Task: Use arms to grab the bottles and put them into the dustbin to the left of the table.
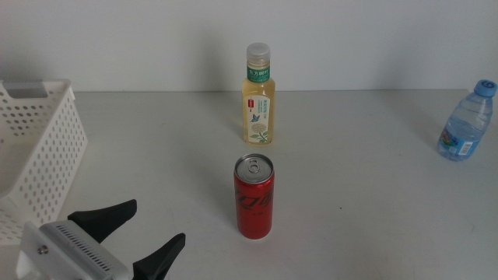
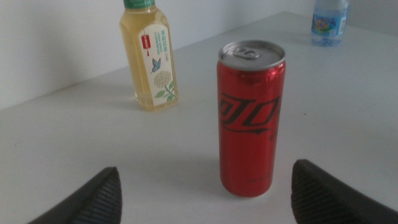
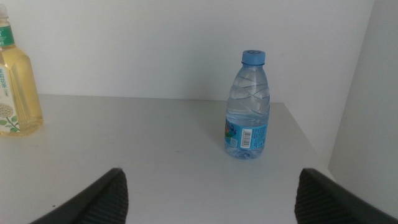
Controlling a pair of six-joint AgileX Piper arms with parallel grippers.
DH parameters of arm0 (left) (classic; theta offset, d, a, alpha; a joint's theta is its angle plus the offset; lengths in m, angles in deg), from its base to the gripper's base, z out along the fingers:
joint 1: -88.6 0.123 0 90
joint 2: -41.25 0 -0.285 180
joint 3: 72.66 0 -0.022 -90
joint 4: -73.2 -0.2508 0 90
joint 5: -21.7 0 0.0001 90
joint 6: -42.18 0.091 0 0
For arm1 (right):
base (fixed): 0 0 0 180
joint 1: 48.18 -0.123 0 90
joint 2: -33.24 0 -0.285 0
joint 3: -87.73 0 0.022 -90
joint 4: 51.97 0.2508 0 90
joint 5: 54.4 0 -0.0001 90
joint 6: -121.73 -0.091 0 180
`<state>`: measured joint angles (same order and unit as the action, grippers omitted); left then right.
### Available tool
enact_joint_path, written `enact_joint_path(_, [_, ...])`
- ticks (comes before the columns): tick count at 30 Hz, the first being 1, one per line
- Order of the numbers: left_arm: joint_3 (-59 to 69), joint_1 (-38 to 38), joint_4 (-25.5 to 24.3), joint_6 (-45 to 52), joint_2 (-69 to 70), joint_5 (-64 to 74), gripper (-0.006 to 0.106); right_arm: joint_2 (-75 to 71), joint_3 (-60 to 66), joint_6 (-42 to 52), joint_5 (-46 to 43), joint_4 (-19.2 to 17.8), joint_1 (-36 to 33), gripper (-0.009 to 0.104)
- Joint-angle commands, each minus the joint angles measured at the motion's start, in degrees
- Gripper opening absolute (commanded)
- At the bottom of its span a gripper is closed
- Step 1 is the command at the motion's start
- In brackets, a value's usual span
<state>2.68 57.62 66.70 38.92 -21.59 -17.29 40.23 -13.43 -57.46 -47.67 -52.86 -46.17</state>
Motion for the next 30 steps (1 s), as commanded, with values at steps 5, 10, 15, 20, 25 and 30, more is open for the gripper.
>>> enact_joint_path(5, [-1.77, -0.40, -0.52, -0.32, -4.96, -13.89, 0.093, -1.20, -0.52, 0.30, -4.67, -0.27, 0.33, 0.078])
enact_joint_path(10, [-2.46, -0.40, -1.44, -1.94, -12.97, -23.81, 0.093, -1.20, -0.52, 0.30, -4.67, -0.27, 0.33, 0.078])
enact_joint_path(15, [-6.61, -0.40, -4.25, -4.45, -23.06, -28.57, 0.093, -1.20, -0.52, 0.30, -4.67, -0.27, 0.33, 0.078])
enact_joint_path(20, [-10.07, -0.40, -5.97, -5.51, -31.14, -33.85, 0.093, -1.20, -0.52, 0.30, -4.67, -0.27, 0.33, 0.078])
enact_joint_path(25, [-12.87, -0.40, -8.20, -6.82, -36.72, -36.27, 0.093, -1.20, -0.52, 0.30, -4.67, -0.27, 0.33, 0.078])
enact_joint_path(30, [-16.68, -0.40, -10.58, -7.39, -40.07, -36.10, 0.093, -1.20, -0.52, 0.30, -4.67, -0.27, 0.33, 0.078])
